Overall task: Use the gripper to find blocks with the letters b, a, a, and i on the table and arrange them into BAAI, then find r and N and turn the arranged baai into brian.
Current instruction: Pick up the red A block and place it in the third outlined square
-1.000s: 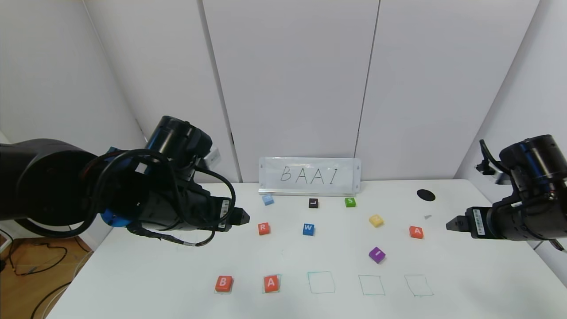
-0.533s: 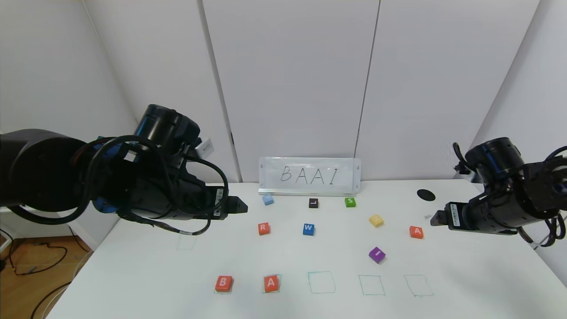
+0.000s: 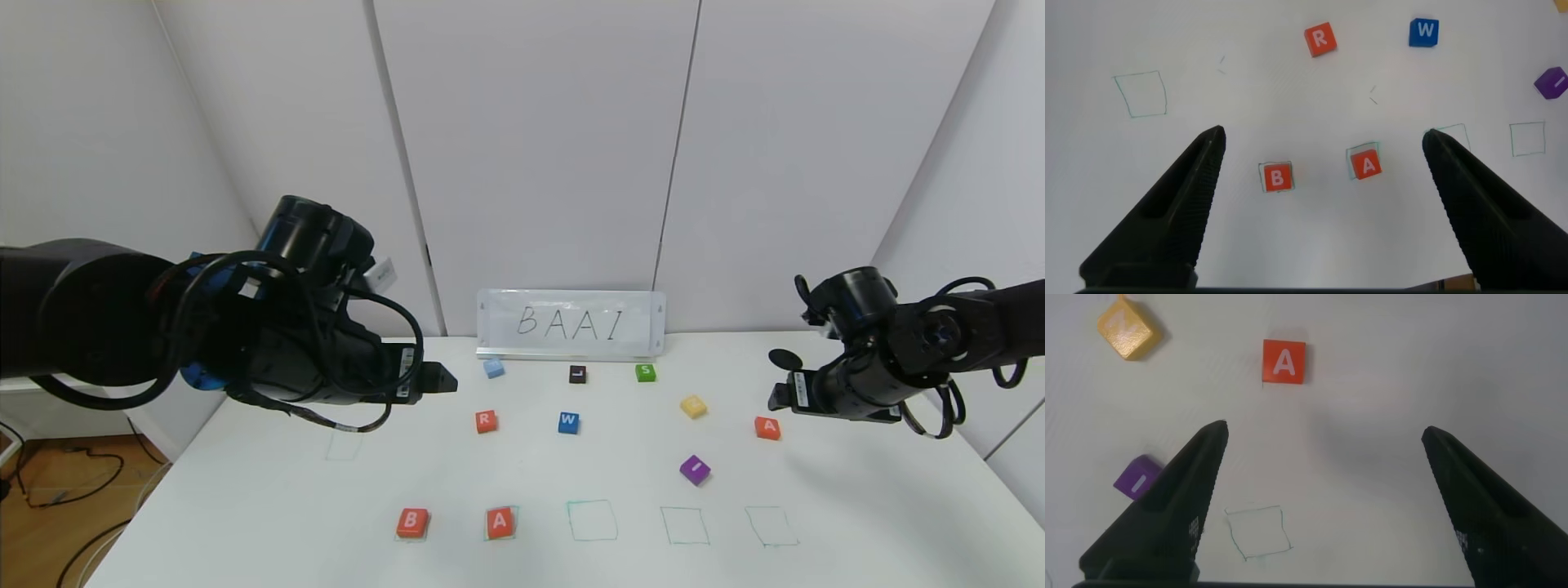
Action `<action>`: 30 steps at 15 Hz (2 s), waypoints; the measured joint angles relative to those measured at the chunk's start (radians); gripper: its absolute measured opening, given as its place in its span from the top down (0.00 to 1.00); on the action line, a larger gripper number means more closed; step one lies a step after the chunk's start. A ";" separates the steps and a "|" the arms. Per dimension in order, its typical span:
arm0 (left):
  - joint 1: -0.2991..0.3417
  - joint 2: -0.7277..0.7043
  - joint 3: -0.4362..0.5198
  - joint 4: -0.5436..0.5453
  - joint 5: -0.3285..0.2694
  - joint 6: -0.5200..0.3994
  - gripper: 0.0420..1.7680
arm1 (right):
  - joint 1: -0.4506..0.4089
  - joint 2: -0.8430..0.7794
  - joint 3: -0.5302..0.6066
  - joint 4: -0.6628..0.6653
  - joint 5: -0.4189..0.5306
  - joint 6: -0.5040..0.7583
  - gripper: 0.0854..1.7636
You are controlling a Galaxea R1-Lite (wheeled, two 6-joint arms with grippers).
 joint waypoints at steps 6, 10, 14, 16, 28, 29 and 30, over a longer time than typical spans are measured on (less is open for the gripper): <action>0.019 0.007 -0.012 -0.001 -0.005 -0.001 0.03 | -0.004 0.130 -0.052 -0.064 0.082 0.001 0.03; 0.020 0.015 -0.012 -0.001 -0.006 -0.001 0.03 | -0.014 0.179 -0.065 -0.082 0.083 -0.010 0.03; 0.027 0.017 -0.016 -0.001 -0.005 -0.001 0.03 | -0.042 0.220 -0.069 -0.151 0.115 -0.078 0.03; 0.031 0.014 -0.017 -0.001 -0.005 0.000 0.03 | -0.047 0.233 -0.075 -0.153 0.115 -0.102 0.03; 0.032 0.018 -0.016 -0.002 -0.005 0.001 0.03 | -0.054 0.254 -0.079 -0.160 0.159 -0.115 0.62; 0.032 0.018 -0.016 -0.002 -0.005 0.001 0.03 | -0.056 0.254 -0.078 -0.159 0.159 -0.114 0.73; 0.032 0.018 -0.015 -0.002 -0.005 0.001 0.03 | -0.058 0.253 -0.078 -0.159 0.158 -0.114 0.73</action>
